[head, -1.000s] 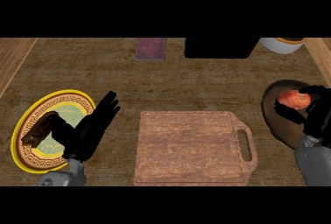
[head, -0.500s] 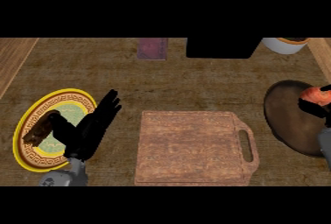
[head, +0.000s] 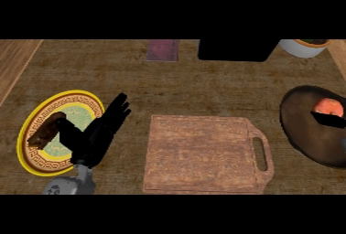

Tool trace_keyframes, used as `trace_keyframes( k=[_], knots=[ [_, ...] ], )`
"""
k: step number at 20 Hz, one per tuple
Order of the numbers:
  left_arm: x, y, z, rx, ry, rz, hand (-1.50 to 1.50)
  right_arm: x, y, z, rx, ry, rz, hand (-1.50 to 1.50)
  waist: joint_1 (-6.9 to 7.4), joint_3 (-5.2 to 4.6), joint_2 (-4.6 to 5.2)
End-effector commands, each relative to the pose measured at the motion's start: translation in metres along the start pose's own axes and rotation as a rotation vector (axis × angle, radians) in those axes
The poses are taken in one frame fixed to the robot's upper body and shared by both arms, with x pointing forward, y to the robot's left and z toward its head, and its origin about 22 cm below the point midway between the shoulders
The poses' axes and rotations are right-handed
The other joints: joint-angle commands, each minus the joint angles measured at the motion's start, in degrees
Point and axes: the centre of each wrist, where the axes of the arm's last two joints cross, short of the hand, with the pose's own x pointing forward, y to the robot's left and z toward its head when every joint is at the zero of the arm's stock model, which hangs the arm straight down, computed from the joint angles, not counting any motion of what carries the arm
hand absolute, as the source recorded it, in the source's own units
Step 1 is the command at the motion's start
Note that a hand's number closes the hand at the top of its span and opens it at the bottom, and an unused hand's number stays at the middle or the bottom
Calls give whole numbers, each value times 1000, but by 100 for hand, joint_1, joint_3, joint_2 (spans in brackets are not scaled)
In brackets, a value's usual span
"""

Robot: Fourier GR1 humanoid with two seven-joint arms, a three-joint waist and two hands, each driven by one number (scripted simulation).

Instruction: Pick the squash from the cutting board and place it in the pan

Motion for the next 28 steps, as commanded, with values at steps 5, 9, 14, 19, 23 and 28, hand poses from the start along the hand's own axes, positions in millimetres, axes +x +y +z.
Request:
trace_keyframes(
  k=[5,9,14,19,23,28],
  knots=[
    [9,12,1,15,-6,5,0,-2,-7,-4,-81,-86,-393,-150,-116,26,-21],
    [-6,17,1,34,2,4,0,-28,-17,-4,-64,-6,-562,-150,-139,6,-15],
    [-13,8,5,25,1,31,0,-67,-35,-1,57,17,-685,-150,-156,-4,-38],
    [-3,15,1,20,22,24,0,-110,-76,-2,168,-56,-712,-150,-205,-11,-62],
    [-9,16,3,43,1,19,0,-148,-91,18,226,-99,-761,-150,-228,-13,-71],
    [-12,4,10,50,-3,14,0,-175,-89,46,261,-100,-754,-150,-225,-17,-85]
  ],
)
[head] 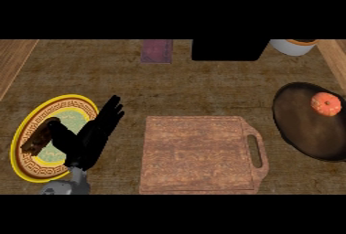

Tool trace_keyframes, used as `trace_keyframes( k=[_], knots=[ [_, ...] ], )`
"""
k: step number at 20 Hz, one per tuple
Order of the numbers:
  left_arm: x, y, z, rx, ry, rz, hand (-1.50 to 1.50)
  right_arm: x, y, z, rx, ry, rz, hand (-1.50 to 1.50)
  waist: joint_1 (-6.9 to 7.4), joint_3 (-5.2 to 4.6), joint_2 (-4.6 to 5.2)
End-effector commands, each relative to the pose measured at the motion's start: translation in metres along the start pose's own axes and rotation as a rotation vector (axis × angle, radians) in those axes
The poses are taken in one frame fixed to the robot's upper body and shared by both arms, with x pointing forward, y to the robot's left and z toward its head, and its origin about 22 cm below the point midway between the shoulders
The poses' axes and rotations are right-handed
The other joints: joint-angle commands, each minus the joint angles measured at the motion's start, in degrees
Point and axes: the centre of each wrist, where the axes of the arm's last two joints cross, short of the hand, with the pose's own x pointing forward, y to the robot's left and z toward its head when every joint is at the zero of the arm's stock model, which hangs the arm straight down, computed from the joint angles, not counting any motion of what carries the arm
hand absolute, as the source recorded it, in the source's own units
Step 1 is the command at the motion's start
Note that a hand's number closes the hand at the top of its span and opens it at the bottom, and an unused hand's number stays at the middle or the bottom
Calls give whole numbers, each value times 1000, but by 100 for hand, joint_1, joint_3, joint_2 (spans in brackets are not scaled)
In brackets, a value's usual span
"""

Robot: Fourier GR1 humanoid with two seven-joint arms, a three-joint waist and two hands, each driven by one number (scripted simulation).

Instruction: Pick the squash from the cutting board and place it in the pan

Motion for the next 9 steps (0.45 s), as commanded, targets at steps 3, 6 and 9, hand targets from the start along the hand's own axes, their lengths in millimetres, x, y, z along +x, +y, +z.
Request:
trace_keyframes(
  k=[3,6,9],
  knots=[
    [11,1,2,-6,2,-9,0,-3,-27,15,30,-15,-5,-150,7,0,-7],
    [-17,-6,3,-15,15,4,0,-9,-46,33,63,-29,7,-150,0,1,-4],
    [15,11,13,2,6,-17,0,7,-51,18,81,-18,-14,-150,-16,-9,-22]
  ],
)
